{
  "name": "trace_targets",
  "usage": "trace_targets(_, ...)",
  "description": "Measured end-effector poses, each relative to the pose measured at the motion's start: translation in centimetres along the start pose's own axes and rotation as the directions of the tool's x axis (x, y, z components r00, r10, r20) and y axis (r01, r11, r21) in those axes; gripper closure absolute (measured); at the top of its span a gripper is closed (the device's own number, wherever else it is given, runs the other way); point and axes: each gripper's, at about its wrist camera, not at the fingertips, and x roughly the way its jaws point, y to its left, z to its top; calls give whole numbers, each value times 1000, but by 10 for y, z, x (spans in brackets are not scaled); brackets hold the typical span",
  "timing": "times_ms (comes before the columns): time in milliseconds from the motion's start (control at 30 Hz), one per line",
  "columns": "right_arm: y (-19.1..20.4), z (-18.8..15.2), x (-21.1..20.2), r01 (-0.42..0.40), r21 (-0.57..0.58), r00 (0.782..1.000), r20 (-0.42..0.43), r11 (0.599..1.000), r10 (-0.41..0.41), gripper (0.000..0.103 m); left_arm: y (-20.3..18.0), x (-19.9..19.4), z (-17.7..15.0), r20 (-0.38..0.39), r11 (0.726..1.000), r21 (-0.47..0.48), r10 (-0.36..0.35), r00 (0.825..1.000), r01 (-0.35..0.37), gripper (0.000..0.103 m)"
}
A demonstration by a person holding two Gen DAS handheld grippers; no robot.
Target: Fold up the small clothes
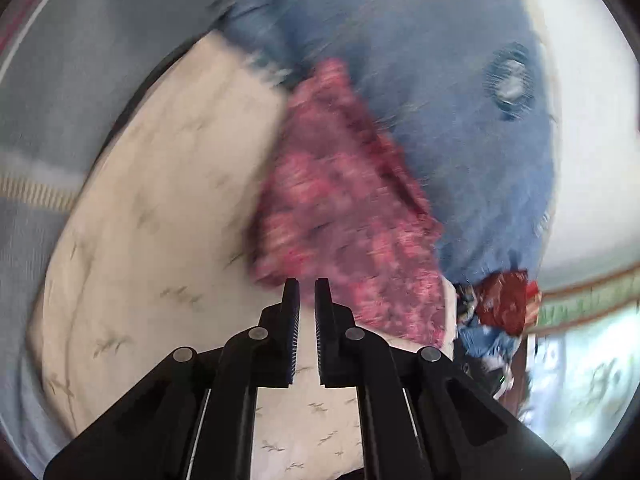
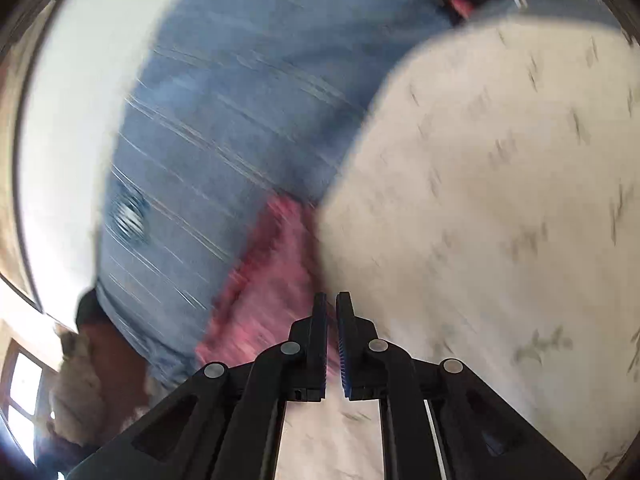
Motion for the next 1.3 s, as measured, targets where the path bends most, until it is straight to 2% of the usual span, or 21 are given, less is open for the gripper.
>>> trace_targets(33, 9, 3, 4, -19, -21, 1000, -6, 1000, 19, 94, -13, -1, 6, 12, 999, 31, -6, 1000, 6, 87)
trace_targets(100, 33, 3, 22, -59, -75, 997, -44, 995, 56, 93, -37, 4, 19, 37, 995, 96, -4, 999, 0, 49)
trace_targets(133, 45, 0, 34, -70, -101, 996, -68, 992, 63, 90, -49, 11, 27, 60, 993, 120, 12, 998, -19, 44)
trace_targets(300, 82, -27, 103, -23, -255, 990, -143, 967, -14, 83, -62, 78, 62, 7, 987, 146, 63, 998, -64, 42)
trace_targets(367, 73, -38, 135, 125, -319, 973, -145, 939, -179, 66, -48, 114, 67, -25, 976, 142, 168, 985, -163, 42)
trace_targets(400, 59, -44, 151, 211, -328, 946, -169, 921, -277, 67, -38, 125, 67, -40, 971, 139, 201, 979, -194, 44)
trace_targets(467, 58, -46, 144, 184, -324, 964, -126, 928, -235, 69, -31, 125, 65, 13, 973, 161, 167, 986, -167, 43)
trace_targets(600, 80, -44, 120, 156, -358, 974, -97, 921, -203, 67, -26, 104, 61, -6, 990, 136, 48, 999, -46, 42)
trace_targets(633, 89, -48, 113, 168, -411, 976, -58, 896, -210, 64, -25, 100, 60, 5, 988, 146, 43, 999, -44, 42)
trace_targets(667, 94, -53, 114, 201, -454, 968, -43, 868, -247, 50, -23, 99, 57, 19, 983, 159, 95, 995, -96, 39)
trace_targets(700, 95, -56, 118, 234, -484, 954, -50, 843, -294, 41, -23, 103, 54, 13, 975, 166, 149, 989, -149, 39)
trace_targets(733, 90, -65, 134, 290, -525, 913, -98, 800, -395, 30, -24, 110, 51, -14, 966, 188, 184, 983, -178, 39)
trace_targets(867, 105, -93, 141, 363, -678, 856, -29, 639, -517, 31, -52, 108, 27, -15, 888, 355, 317, 948, -292, 39)
trace_targets(967, 112, -107, 108, 382, -593, 885, 15, 709, -465, 29, -60, 84, 5, -36, 909, 362, 234, 971, -206, 37)
trace_targets(1000, 106, -112, 105, 427, -581, 862, 32, 693, -505, 28, -58, 82, -3, -35, 904, 358, 262, 964, -232, 33)
trace_targets(1067, 92, -123, 110, 486, -604, 802, 21, 632, -597, 22, -45, 94, -15, -79, 874, 357, 381, 921, -330, 33)
trace_targets(1100, 98, -132, 106, 493, -644, 805, 83, 585, -587, 22, -42, 95, -18, -85, 860, 375, 404, 911, -346, 33)
trace_targets(1133, 101, -138, 108, 513, -664, 776, 88, 544, -624, 19, -46, 89, -25, -47, 839, 407, 414, 909, -361, 33)
trace_targets(1200, 102, -135, 105, 545, -610, 748, 42, 576, -663, 14, -49, 75, -33, -56, 834, 409, 427, 903, -369, 33)
trace_targets(1233, 99, -132, 104, 563, -563, 712, -42, 605, -701, 7, -51, 67, -35, -73, 853, 399, 394, 916, -336, 33)
trace_targets(1300, 101, -129, 94, 578, -521, 690, -98, 627, -717, 10, -51, 43, -38, -72, 883, 382, 322, 944, -272, 33)
